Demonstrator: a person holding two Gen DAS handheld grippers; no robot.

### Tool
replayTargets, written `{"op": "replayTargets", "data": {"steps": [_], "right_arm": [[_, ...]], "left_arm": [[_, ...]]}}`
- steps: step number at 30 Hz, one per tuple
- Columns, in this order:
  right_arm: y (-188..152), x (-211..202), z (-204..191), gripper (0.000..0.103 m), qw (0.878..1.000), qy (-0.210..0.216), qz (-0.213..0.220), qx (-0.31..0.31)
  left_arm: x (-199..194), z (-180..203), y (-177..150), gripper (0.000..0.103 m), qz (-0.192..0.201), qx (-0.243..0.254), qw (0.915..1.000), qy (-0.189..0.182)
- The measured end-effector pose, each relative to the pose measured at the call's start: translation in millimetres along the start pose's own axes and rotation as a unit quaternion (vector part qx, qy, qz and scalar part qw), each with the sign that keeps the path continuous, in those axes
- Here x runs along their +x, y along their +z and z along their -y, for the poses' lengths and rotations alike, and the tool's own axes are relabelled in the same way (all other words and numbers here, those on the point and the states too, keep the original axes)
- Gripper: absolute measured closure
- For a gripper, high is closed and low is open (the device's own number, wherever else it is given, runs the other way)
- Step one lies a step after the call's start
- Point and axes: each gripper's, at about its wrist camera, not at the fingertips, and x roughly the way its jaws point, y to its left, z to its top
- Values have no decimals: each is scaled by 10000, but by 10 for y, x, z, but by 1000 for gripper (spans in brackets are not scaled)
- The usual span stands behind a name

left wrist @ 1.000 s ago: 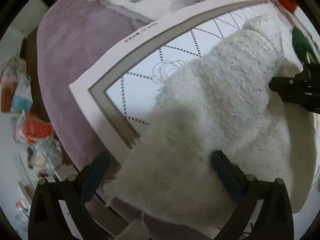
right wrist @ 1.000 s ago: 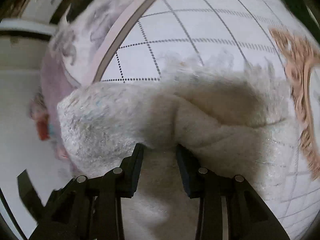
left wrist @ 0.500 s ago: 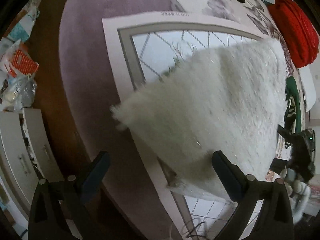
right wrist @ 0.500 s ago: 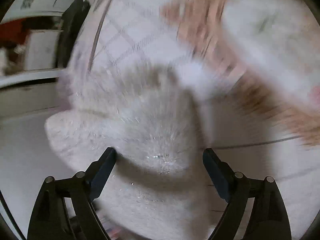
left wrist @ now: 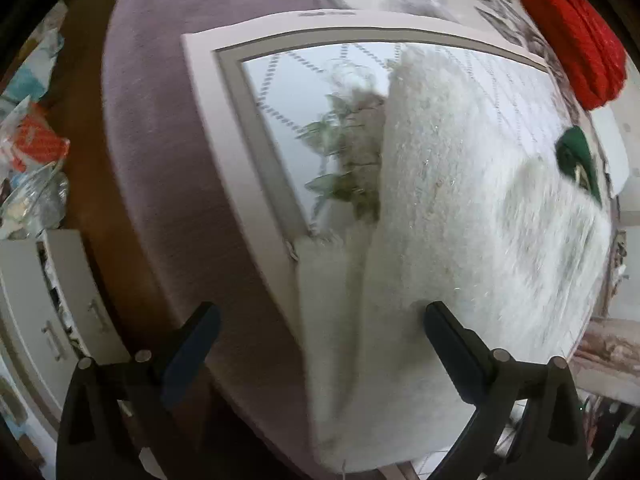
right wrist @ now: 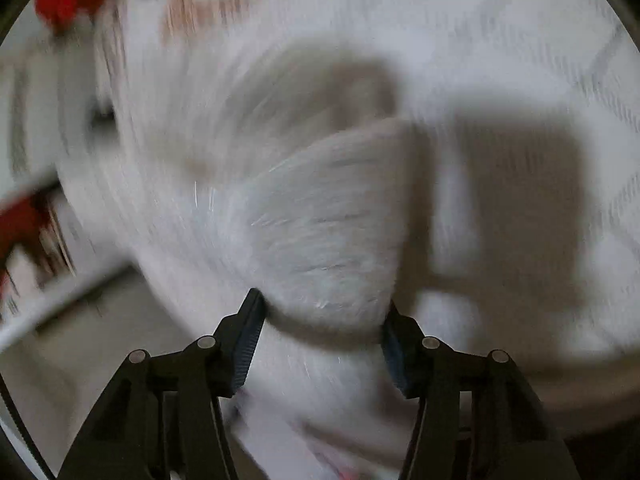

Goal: Fold large clothes
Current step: 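Fold the held cardigan end over the strip with the right gripper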

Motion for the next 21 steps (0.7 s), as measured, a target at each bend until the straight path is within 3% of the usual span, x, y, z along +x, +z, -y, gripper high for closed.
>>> {"op": "replayTargets", "data": {"steps": [2, 5, 7, 11, 14, 16, 18, 21], "right_arm": [[-49, -79, -149, 46, 9973, -467, -315, -475], [-7, -511, -588, 41, 9827, -949, 264, -1569], [134, -764, -946, 24, 9664, -1060, 810, -2196], [545, -815, -1615, 23, 9383, -1259, 1161, -3004], [846, -647, -2090, 23, 9120, -1598, 1087, -3617], [896, -653, -2254, 23, 9026, -1848, 1026, -3750], [747, -623, -2461, 23, 8953, -1718, 947, -3999], [516, -424, -2588, 23, 8994, -1504, 577, -4063]], "left_arm": [[41, 60, 41, 0, -14, 143, 9998, -125], [75, 255, 173, 0, 32, 348, 9990, -272], [60, 325, 222, 0, 42, 372, 9991, -175], [-22, 119, 43, 0, 89, -23, 9999, -113], [110, -131, -158, 0, -53, -417, 9985, -338], [227, -253, -223, 0, -78, -657, 9958, -631], [282, -277, -232, 0, -11, -748, 9933, -878], [213, -308, -231, 0, 248, -832, 9926, -845]]}}
